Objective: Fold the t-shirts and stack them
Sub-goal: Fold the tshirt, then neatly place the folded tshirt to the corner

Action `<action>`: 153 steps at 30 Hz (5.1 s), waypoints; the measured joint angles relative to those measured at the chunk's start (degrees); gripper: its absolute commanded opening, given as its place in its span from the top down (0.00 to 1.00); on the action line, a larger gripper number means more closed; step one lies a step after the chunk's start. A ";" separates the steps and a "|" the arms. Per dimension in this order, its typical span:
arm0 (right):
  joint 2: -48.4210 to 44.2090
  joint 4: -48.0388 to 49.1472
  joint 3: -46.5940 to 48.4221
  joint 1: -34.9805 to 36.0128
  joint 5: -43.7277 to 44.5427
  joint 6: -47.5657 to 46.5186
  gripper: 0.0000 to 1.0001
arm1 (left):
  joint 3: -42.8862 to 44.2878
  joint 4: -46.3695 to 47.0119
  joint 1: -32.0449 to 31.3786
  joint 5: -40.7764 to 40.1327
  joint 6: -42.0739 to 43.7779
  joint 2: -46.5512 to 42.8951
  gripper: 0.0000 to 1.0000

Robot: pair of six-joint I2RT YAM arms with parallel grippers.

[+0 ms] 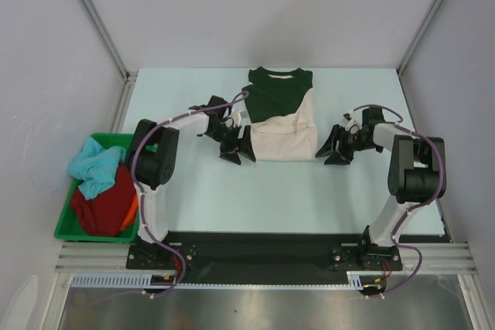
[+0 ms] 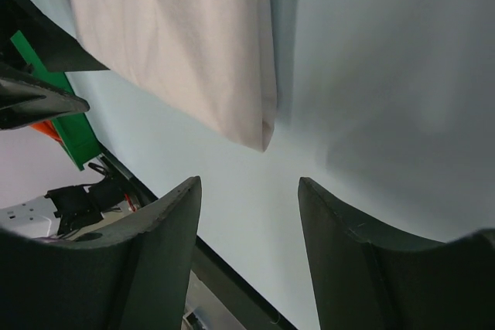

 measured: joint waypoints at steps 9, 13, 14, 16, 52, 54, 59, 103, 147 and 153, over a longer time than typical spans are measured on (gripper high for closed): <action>4.24 1.84 1.29 2.75 -0.42 1.66 0.42 | 4.48 0.59 0.04 2.47 -1.27 4.04 0.30; 6.25 2.64 2.49 3.13 -0.55 2.58 0.43 | 5.20 0.66 0.04 3.10 -1.73 4.92 0.36; 6.67 2.78 2.80 3.13 -0.79 2.86 0.44 | 5.33 0.68 0.04 3.30 -1.79 5.09 0.37; 7.19 3.10 3.32 3.13 -0.98 3.19 0.45 | 5.38 0.87 0.04 3.45 -1.81 5.40 0.40; 1.22 0.22 5.88 2.95 -5.18 3.15 1.00 | 3.96 1.01 0.02 2.80 1.29 -4.79 1.00; -1.49 -0.87 5.49 2.34 -5.90 2.75 1.00 | 2.97 1.07 0.02 3.28 1.62 -8.41 1.00; -7.98 -3.32 3.17 2.12 -7.41 2.56 1.00 | 0.37 0.59 -0.02 4.11 2.36 -14.38 0.99; 26.80 9.51 43.85 3.65 -6.99 9.86 0.42 | 54.03 1.11 5.68 -4.98 8.31 23.02 0.46; 34.60 3.04 48.87 2.93 -0.70 -1.05 0.18 | 28.30 1.53 3.23 11.04 2.29 19.06 0.37; 36.89 3.85 52.04 3.76 -1.66 -0.90 0.25 | 30.62 1.51 2.84 9.16 2.80 19.17 0.37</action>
